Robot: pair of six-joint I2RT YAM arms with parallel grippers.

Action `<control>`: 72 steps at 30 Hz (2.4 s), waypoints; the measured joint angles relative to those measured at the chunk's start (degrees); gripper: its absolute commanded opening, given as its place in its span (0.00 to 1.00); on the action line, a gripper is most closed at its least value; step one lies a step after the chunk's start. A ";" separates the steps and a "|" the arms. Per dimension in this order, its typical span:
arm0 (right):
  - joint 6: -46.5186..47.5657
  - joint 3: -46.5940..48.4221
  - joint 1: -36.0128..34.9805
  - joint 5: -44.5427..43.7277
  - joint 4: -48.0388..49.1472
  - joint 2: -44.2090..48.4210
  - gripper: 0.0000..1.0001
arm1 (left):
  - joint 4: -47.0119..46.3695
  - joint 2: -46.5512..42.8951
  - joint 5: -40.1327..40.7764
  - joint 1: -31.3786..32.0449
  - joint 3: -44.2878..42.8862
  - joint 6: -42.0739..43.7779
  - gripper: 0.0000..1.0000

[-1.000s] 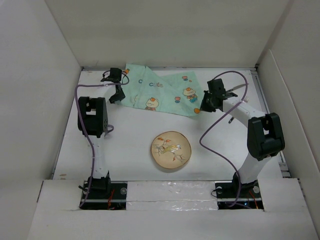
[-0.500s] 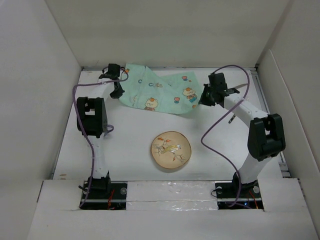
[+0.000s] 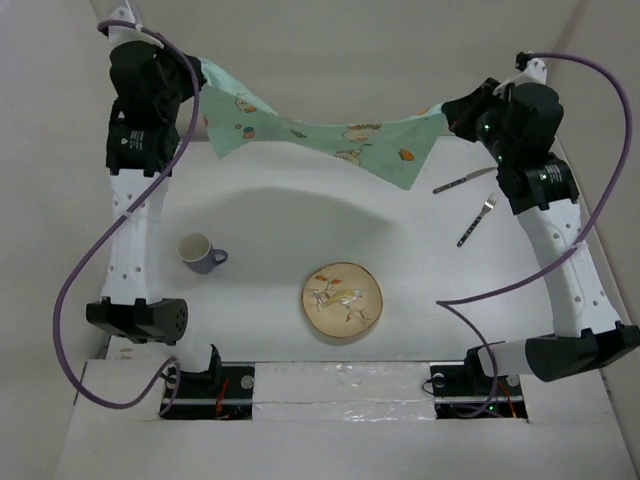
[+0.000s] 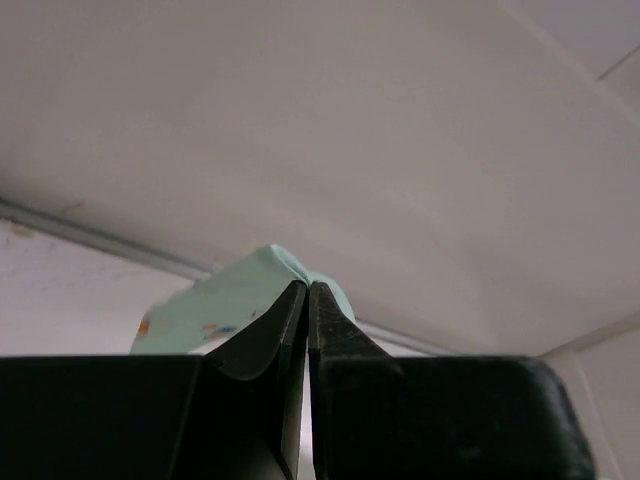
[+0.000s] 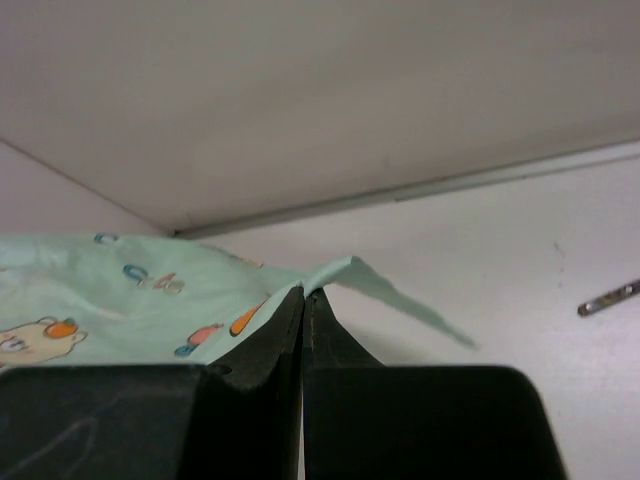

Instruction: Set the dinner table for one person

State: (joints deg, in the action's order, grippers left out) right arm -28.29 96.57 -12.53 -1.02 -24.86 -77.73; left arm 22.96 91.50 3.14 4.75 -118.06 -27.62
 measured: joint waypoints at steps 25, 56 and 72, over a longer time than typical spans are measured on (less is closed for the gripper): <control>-3.17 16.94 9.60 12.13 -2.29 -22.97 0.00 | -1.92 14.01 -11.10 -2.91 -0.11 -6.93 0.00; -1.90 -41.24 10.71 13.42 6.91 -13.00 0.00 | -8.50 -1.60 -5.60 -3.32 63.76 -0.87 0.00; -0.72 -48.00 11.13 13.09 4.72 -7.10 0.00 | -6.95 -4.33 -3.96 -1.38 66.12 1.27 0.00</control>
State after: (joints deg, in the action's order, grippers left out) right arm -29.02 48.58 -1.41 12.08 -20.14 -84.84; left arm 16.01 87.18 -0.82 3.38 -51.94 -26.35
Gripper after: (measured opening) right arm 0.011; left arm 0.007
